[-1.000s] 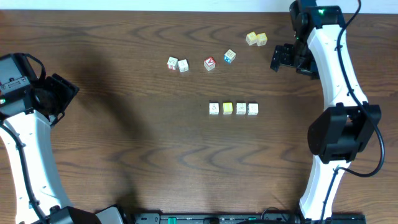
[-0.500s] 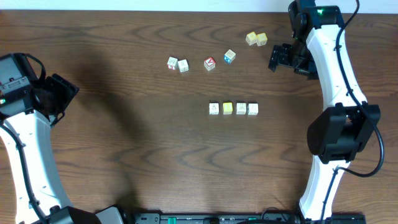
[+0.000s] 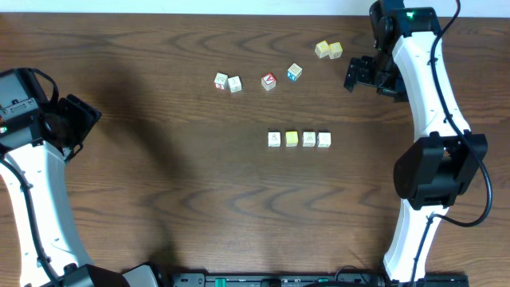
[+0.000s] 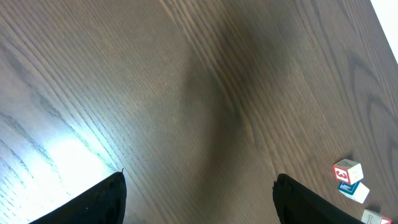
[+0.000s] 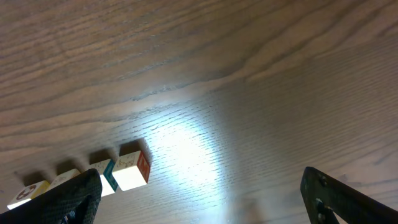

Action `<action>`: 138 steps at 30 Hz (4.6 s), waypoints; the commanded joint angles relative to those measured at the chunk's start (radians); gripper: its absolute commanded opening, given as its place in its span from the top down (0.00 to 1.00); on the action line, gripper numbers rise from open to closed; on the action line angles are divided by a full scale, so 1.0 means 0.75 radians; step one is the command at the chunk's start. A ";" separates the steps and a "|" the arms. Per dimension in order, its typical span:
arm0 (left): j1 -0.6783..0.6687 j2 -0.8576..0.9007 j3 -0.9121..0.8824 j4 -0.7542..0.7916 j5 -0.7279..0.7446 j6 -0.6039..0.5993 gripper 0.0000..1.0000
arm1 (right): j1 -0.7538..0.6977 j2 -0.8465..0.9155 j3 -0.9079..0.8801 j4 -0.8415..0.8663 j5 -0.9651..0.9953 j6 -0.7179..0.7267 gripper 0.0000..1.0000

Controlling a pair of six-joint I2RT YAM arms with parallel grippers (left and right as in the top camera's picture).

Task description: Lift 4 blocks

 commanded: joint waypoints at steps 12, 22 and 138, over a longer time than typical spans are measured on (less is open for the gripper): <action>0.005 0.011 0.008 -0.003 -0.008 -0.001 0.24 | -0.001 -0.004 0.004 0.001 -0.007 -0.012 0.01; 0.005 0.011 0.008 -0.003 -0.007 -0.001 0.24 | -0.001 -0.004 0.004 0.001 -0.007 -0.012 0.01; -1.011 0.327 -0.374 0.703 0.386 0.000 0.93 | -0.285 -0.001 -0.745 0.296 -0.796 -0.527 0.99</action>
